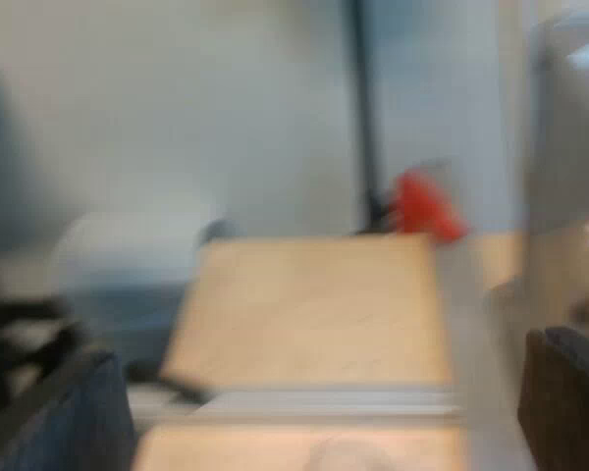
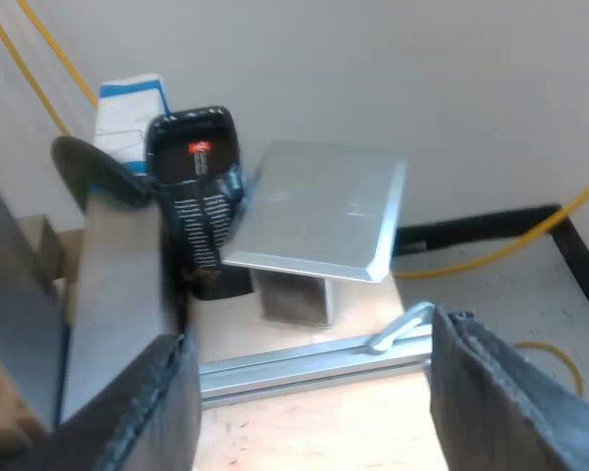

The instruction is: Place mug into machine

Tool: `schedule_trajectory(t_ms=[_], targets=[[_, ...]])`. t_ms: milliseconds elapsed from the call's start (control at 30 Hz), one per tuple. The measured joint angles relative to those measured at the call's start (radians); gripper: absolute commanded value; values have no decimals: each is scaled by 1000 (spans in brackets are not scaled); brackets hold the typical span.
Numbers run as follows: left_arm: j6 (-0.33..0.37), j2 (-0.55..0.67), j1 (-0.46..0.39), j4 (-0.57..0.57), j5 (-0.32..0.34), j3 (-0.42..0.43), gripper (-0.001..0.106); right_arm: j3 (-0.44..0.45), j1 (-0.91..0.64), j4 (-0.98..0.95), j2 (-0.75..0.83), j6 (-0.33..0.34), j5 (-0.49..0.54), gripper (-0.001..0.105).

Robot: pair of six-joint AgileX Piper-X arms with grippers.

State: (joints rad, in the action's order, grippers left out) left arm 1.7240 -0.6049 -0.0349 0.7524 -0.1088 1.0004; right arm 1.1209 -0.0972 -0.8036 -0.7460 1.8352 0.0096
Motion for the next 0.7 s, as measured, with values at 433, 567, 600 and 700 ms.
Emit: schedule_trajectory(t_ms=[433,567,600,700], targets=[[11,431,0,74,-72,-193,82,-54,0,-89,300,38,-90,54],[11,543,0,108,-72,-251,82,-115,0,-80,350,36,-97,54],[11,576,0,132,-72,-260,82,-171,0,-79,399,36,-97,54],[11,609,0,188,-72,-267,82,-262,0,-106,494,36,-97,54]])
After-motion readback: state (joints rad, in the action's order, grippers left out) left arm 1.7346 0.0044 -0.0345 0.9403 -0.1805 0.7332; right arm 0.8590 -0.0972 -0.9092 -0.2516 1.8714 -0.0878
